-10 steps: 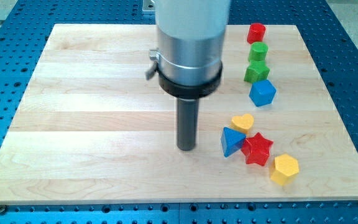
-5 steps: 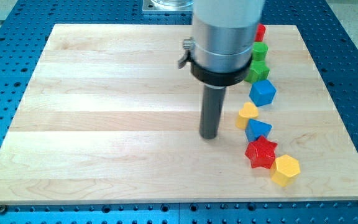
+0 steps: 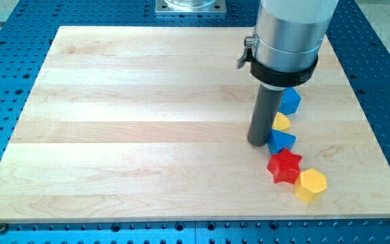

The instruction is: Move the yellow heart and the blue triangle below the blue cube

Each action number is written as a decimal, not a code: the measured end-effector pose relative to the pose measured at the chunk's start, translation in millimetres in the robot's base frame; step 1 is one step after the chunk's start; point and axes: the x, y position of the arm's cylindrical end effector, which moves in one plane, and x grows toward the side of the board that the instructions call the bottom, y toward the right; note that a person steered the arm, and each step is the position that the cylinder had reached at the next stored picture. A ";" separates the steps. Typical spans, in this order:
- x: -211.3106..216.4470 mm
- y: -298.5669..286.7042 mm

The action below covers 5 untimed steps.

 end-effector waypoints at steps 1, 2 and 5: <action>-8.0 18.8; -7.4 22.4; 37.5 17.7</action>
